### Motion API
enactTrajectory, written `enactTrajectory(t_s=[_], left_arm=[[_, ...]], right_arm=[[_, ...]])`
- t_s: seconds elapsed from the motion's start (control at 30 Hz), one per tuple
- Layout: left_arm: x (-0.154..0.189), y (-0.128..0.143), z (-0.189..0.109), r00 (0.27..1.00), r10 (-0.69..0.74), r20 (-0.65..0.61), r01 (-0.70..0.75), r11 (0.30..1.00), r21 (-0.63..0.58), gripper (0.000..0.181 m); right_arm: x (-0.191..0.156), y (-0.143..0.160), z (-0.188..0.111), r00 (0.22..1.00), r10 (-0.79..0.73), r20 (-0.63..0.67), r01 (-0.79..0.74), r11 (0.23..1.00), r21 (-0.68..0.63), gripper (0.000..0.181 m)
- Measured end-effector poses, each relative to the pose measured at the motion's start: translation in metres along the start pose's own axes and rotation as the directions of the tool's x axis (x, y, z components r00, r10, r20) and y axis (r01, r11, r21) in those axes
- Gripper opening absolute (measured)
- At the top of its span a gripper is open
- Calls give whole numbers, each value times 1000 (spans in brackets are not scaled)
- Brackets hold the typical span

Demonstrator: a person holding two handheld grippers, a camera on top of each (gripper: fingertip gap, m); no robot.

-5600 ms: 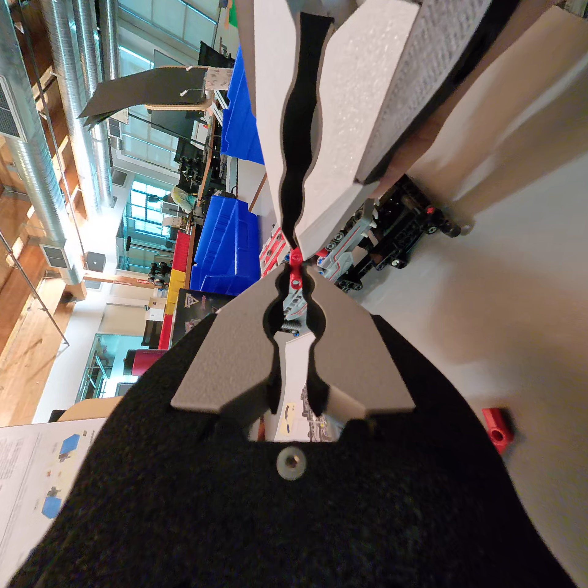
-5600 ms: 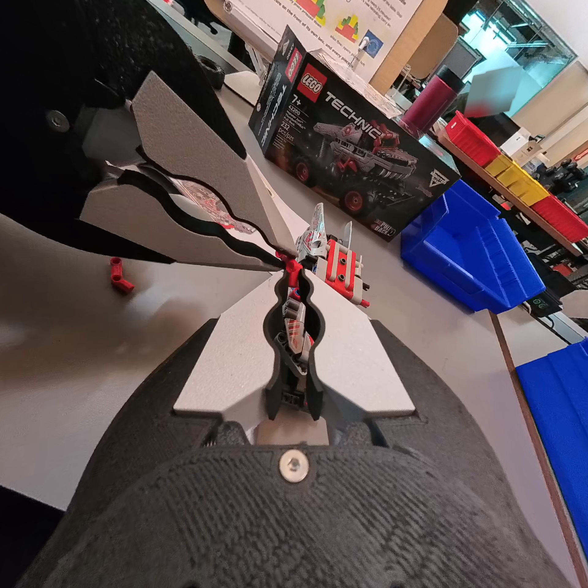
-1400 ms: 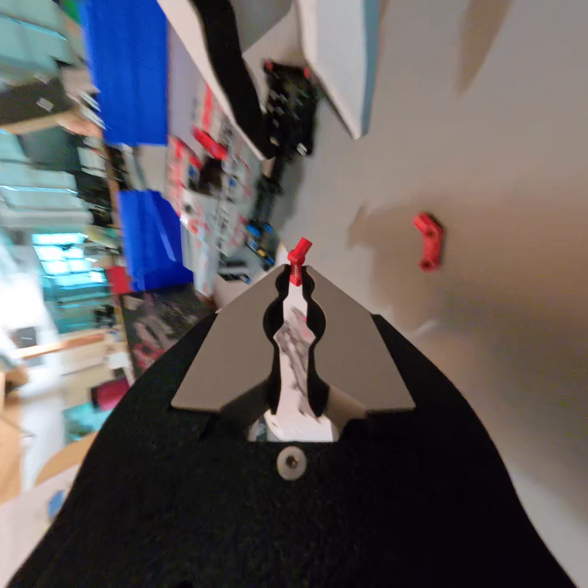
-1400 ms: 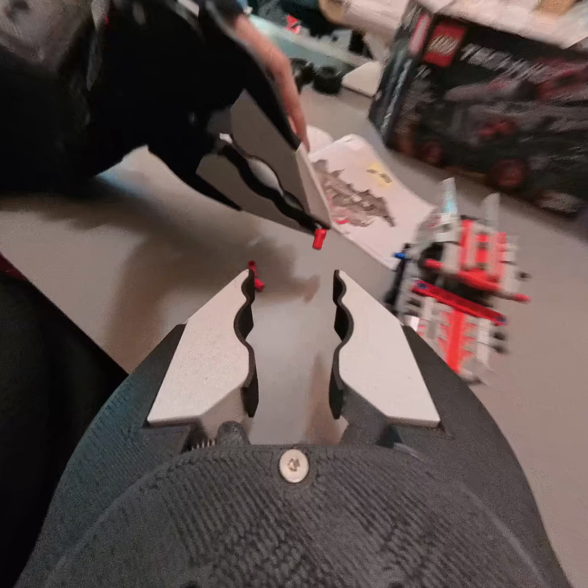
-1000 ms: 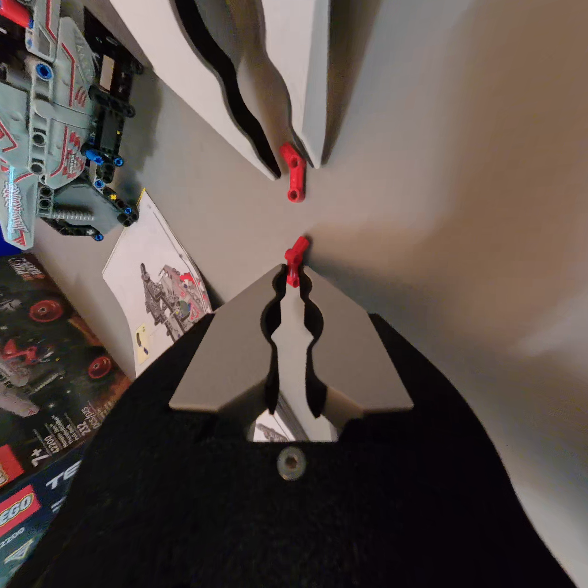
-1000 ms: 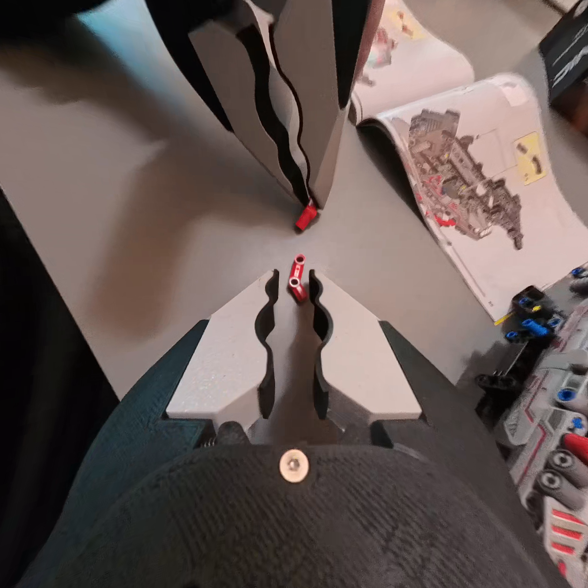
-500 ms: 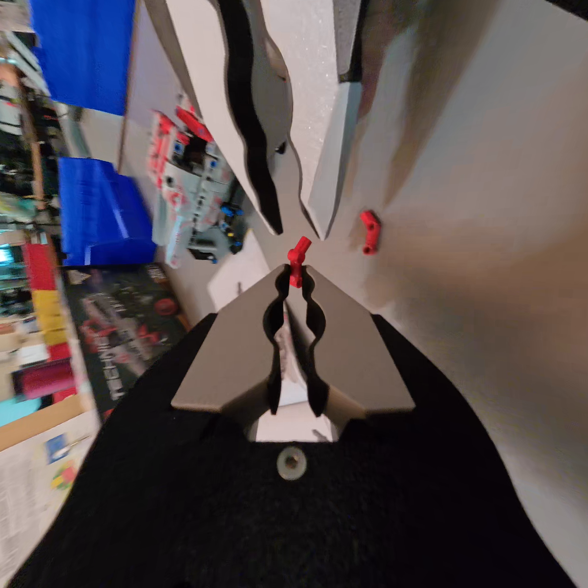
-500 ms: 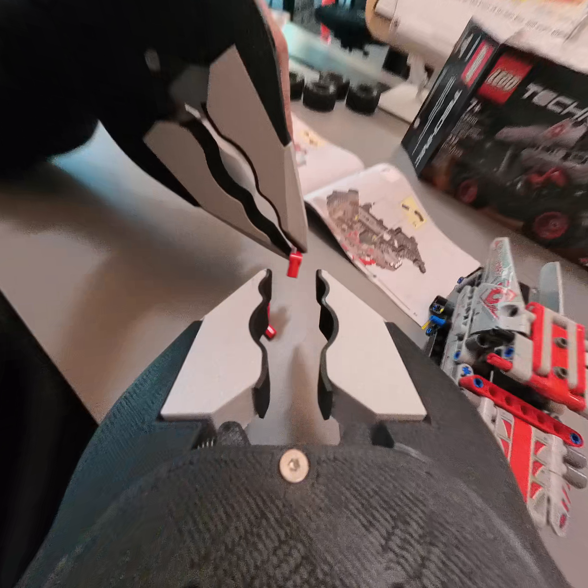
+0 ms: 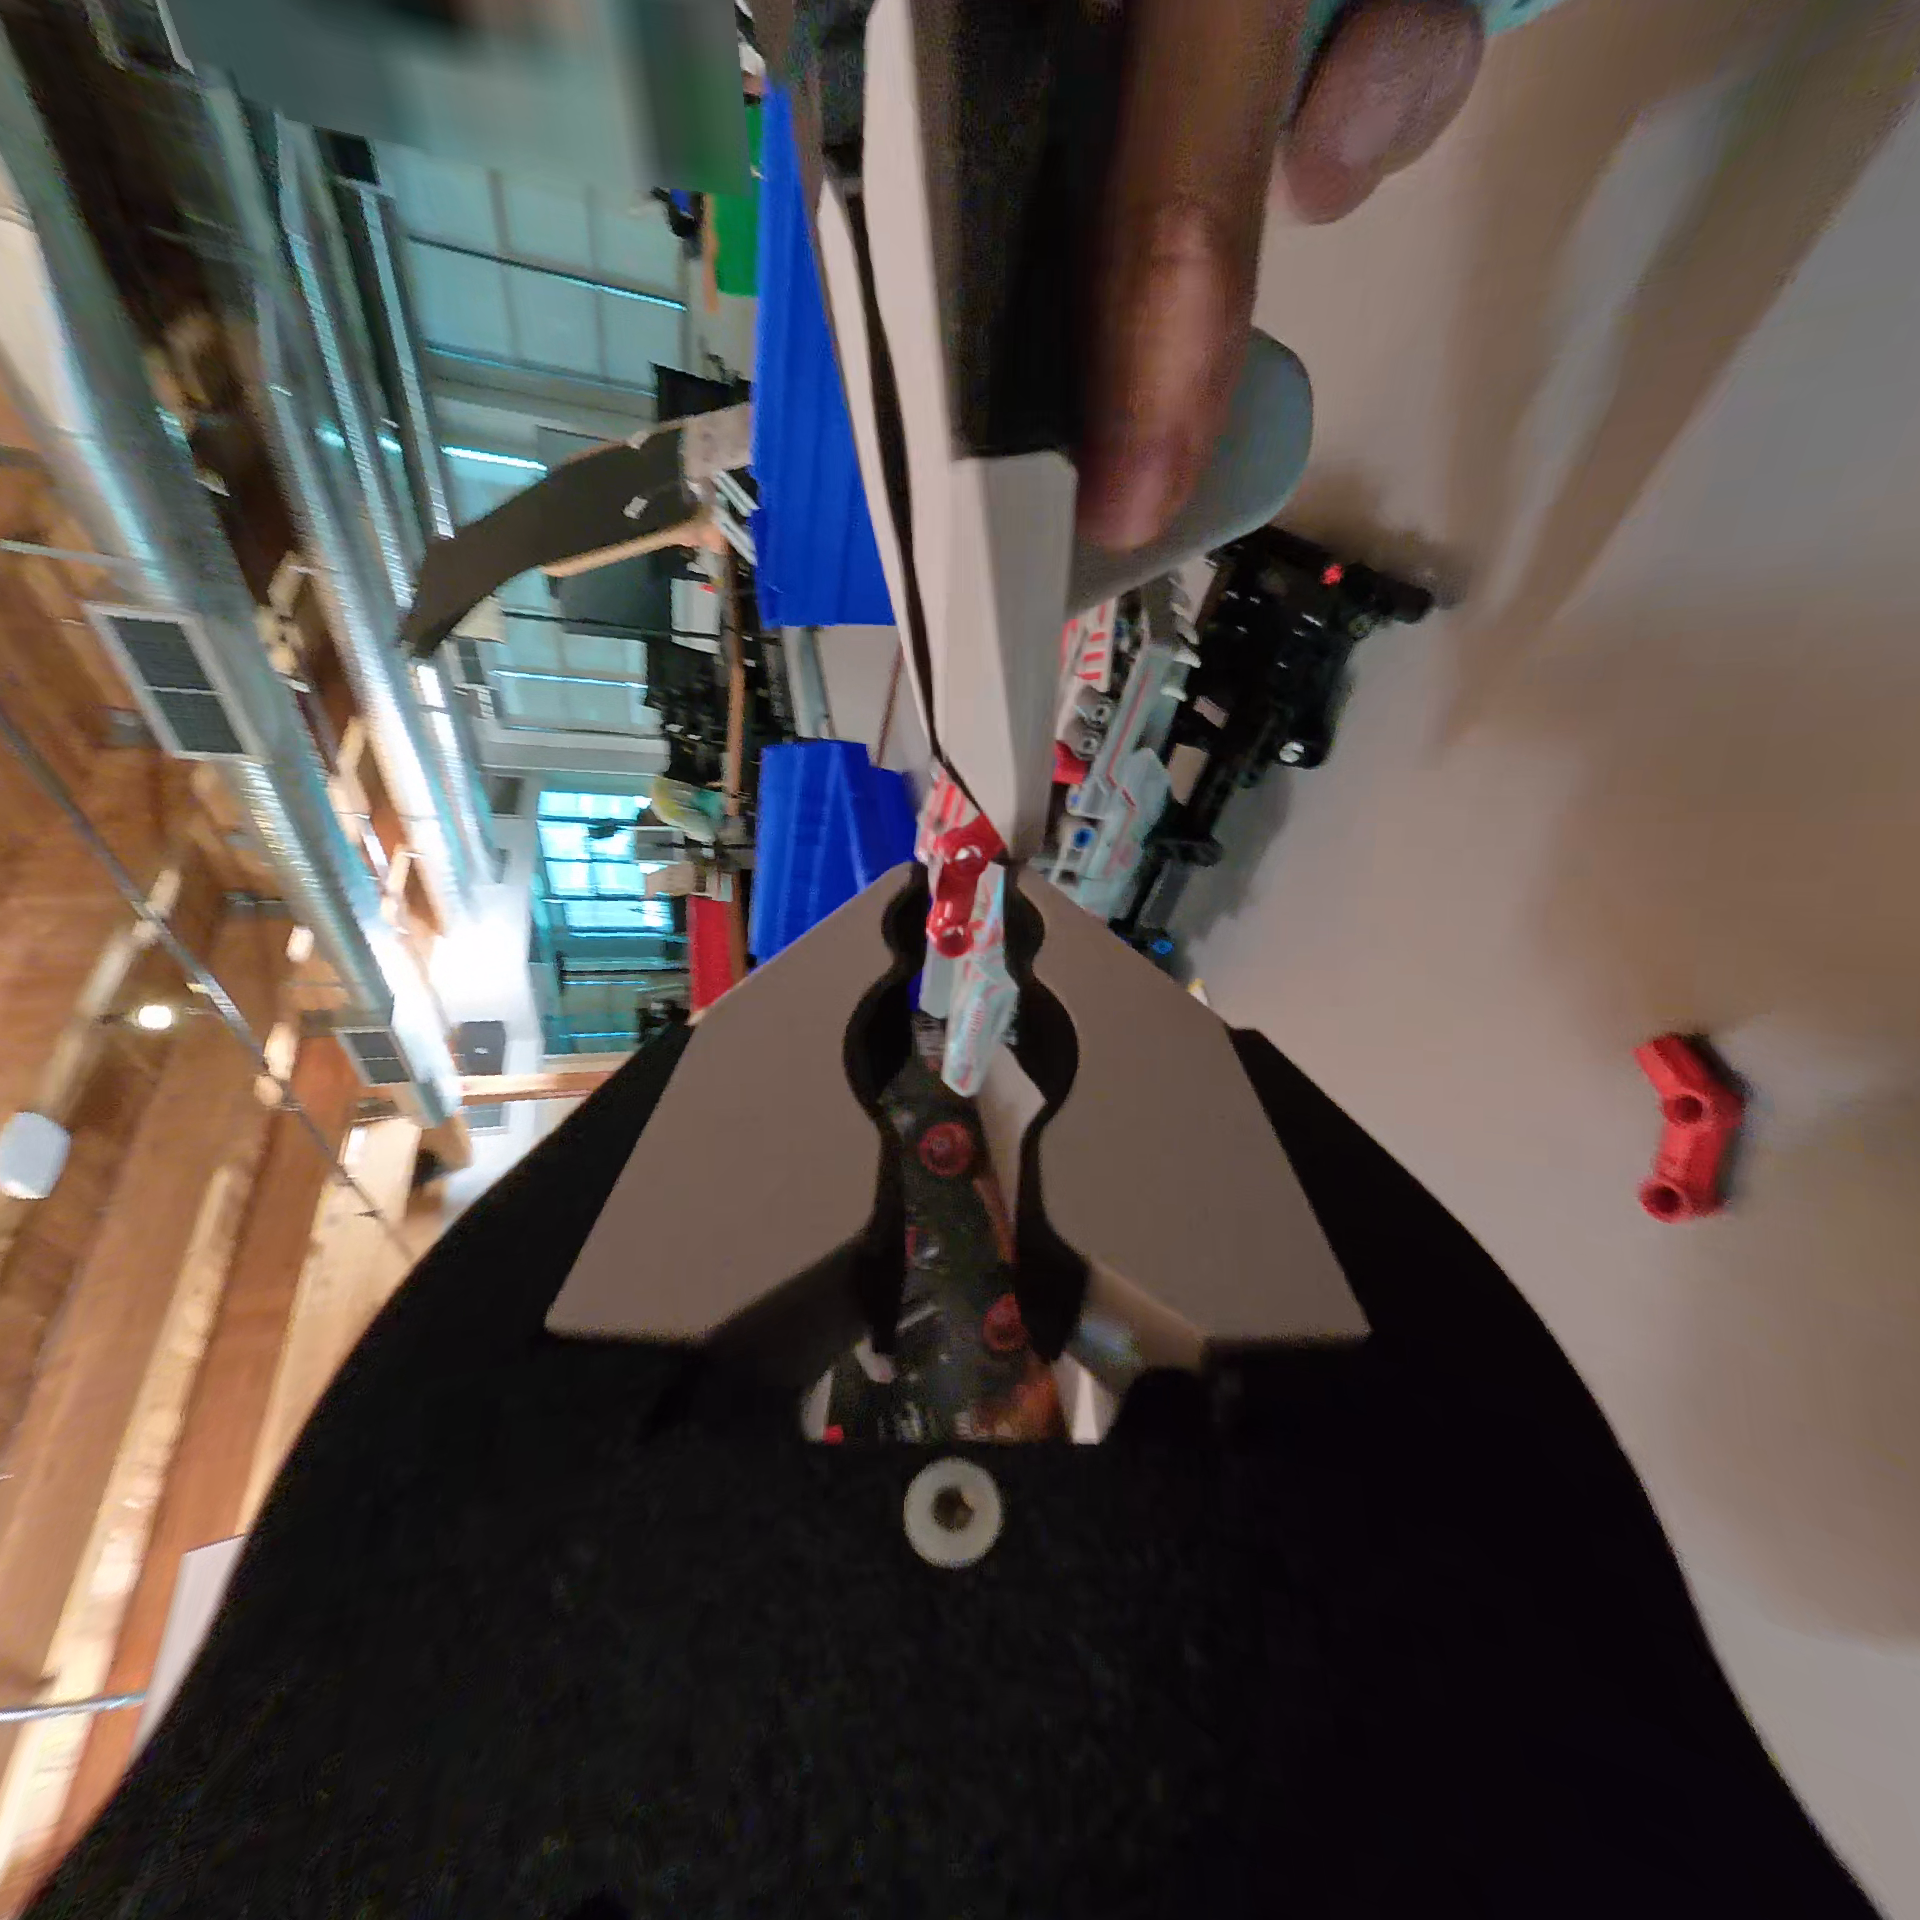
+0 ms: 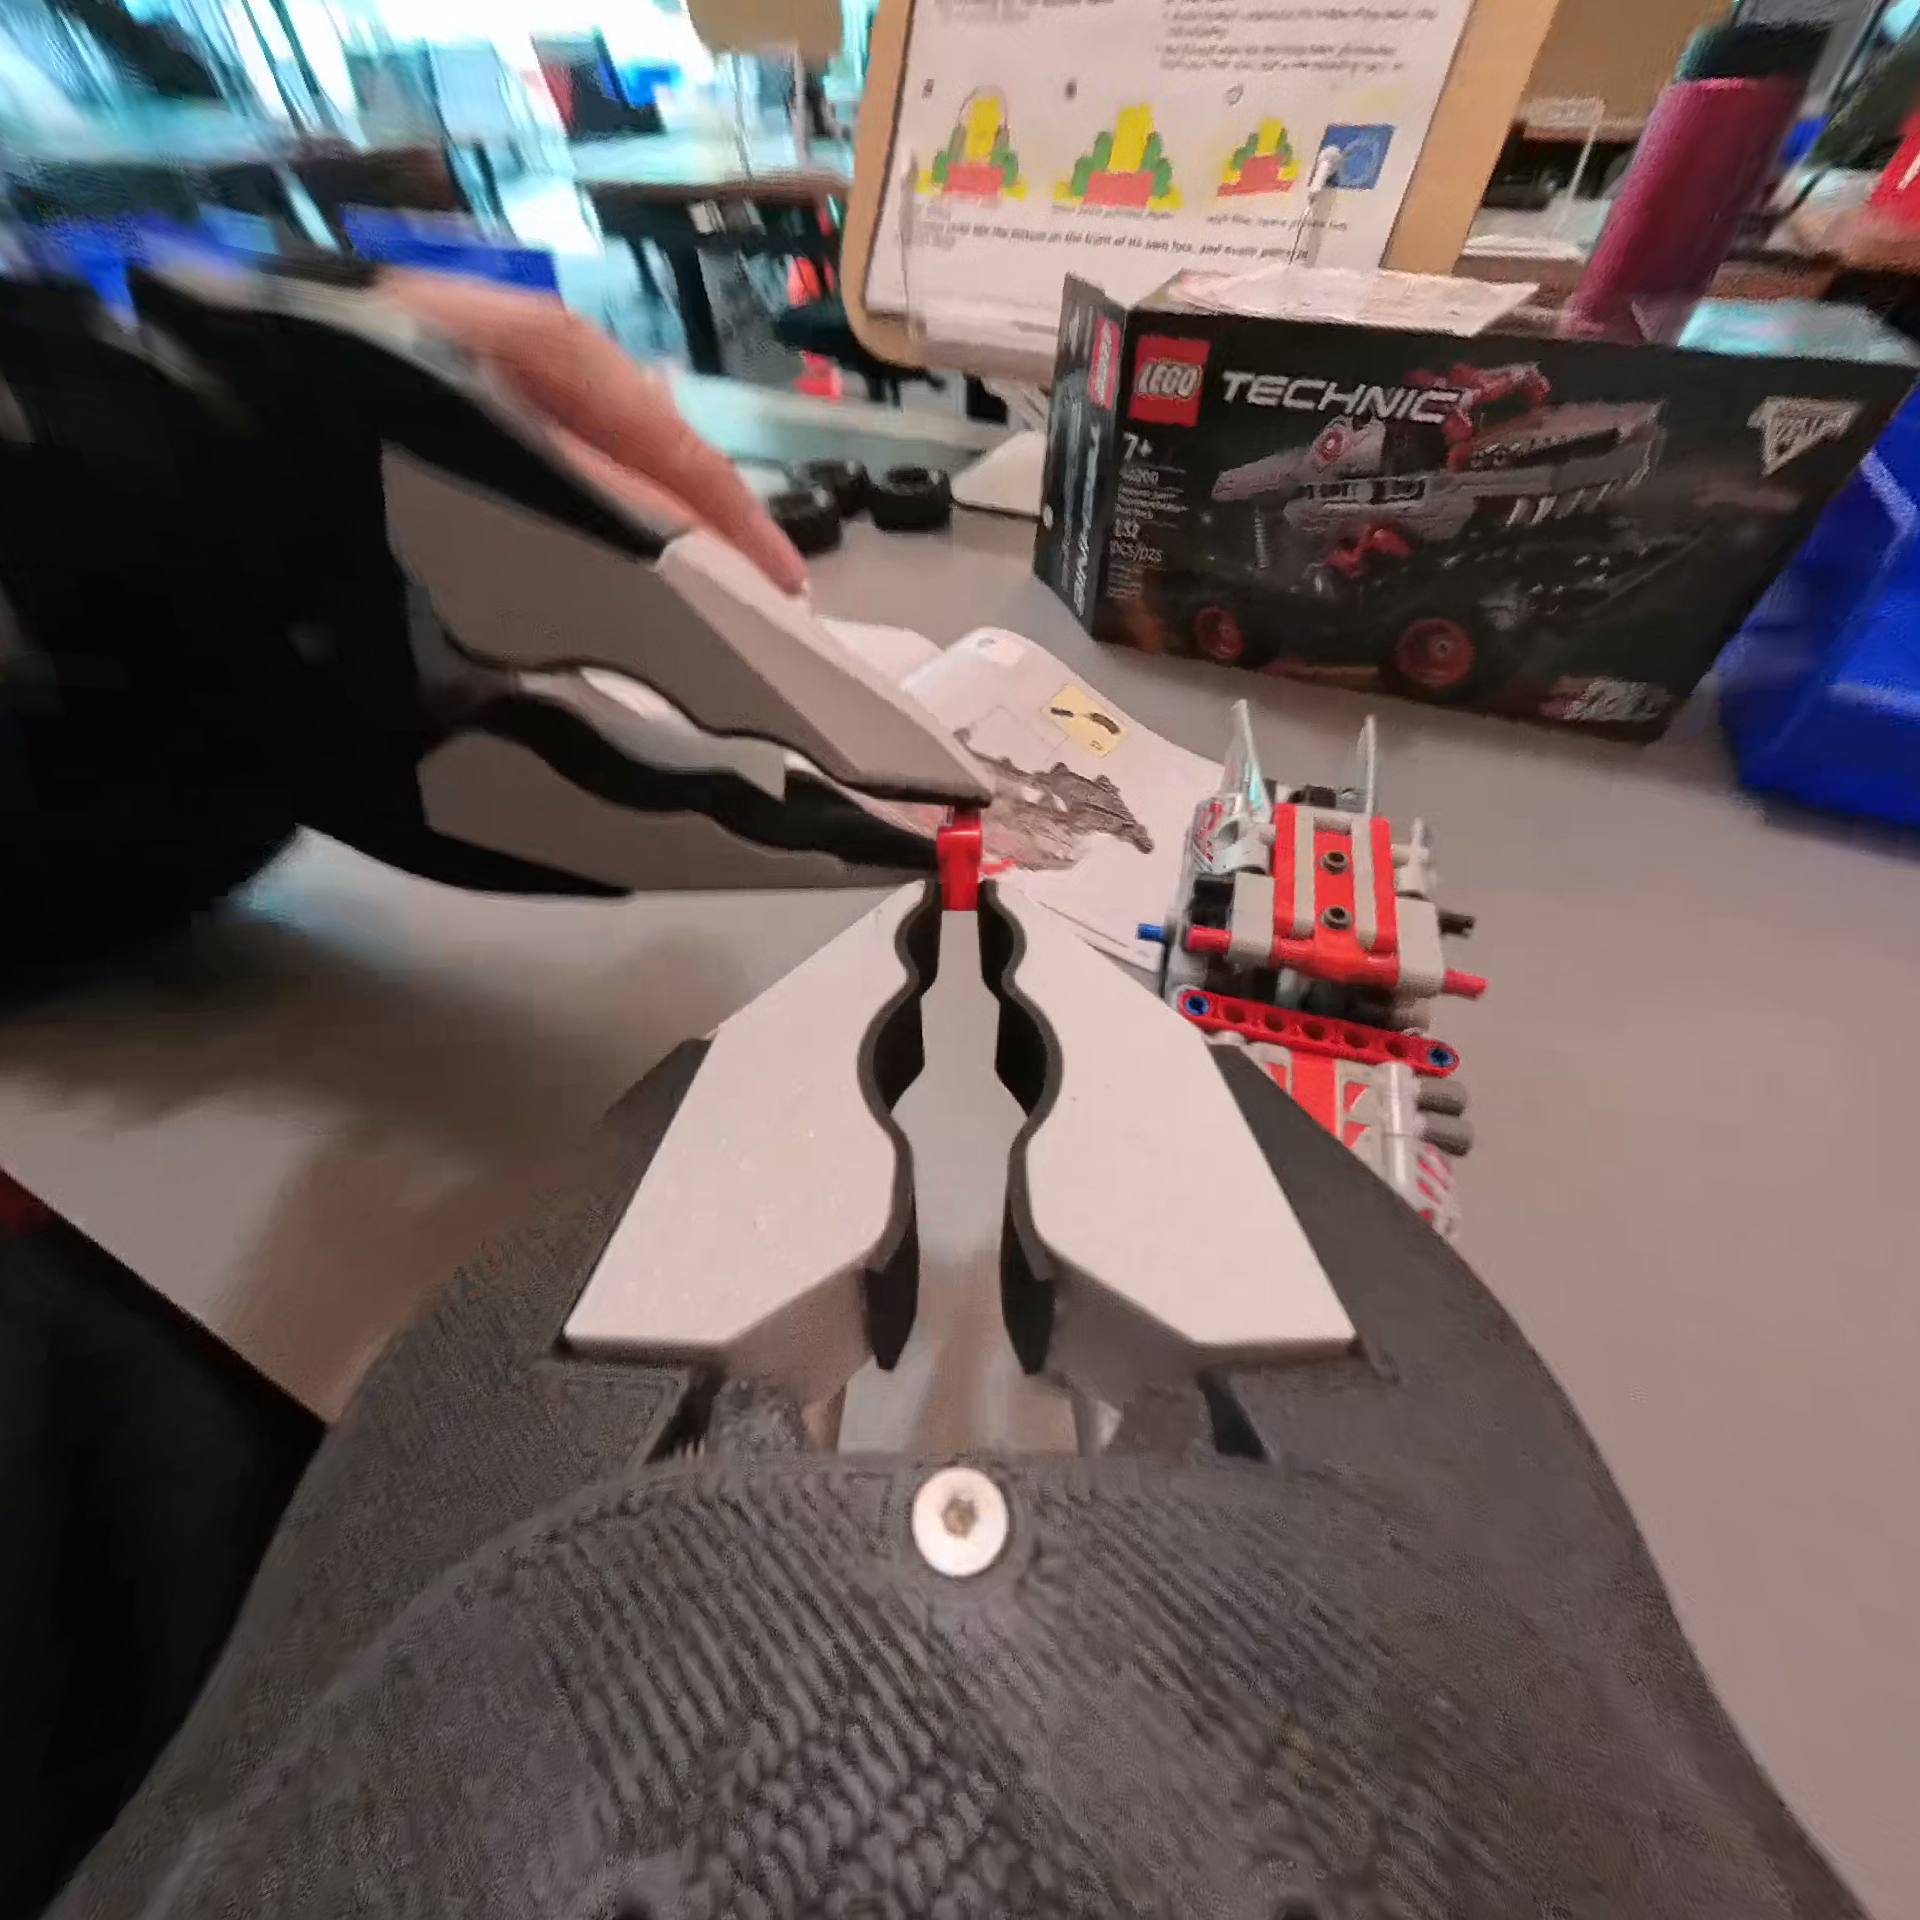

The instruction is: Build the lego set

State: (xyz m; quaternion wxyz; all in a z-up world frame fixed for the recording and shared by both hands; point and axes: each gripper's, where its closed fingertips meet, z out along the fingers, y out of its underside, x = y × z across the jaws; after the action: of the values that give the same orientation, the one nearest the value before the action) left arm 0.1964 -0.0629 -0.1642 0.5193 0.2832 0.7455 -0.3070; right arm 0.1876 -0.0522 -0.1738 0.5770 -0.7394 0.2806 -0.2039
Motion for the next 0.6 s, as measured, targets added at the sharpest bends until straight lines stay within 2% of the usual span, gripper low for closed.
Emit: enactTrajectory(t_s=[0.07,0.13,0.33,0.4,0.6], left_arm=[[-5,-3,2,997,46,56,-46,999,-4,14],[-7,-5,4,993,78,87,-77,997,-11,13],[-7,-3,11,989,64,136,-61,998,-26,12],[-8,-2,12,986,68,151,-65,998,-25,4],[-6,-4,18,979,129,160,-125,992,-30,3]], right_arm=[[3,-6,-4,989,140,49,-142,988,57,6],[8,-6,-6,980,193,50,-196,978,69,6],[13,-7,-9,970,239,48,-242,966,95,6],[14,-4,-8,968,246,52,-249,966,75,6],[16,3,-7,964,261,55,-263,965,22,6]])
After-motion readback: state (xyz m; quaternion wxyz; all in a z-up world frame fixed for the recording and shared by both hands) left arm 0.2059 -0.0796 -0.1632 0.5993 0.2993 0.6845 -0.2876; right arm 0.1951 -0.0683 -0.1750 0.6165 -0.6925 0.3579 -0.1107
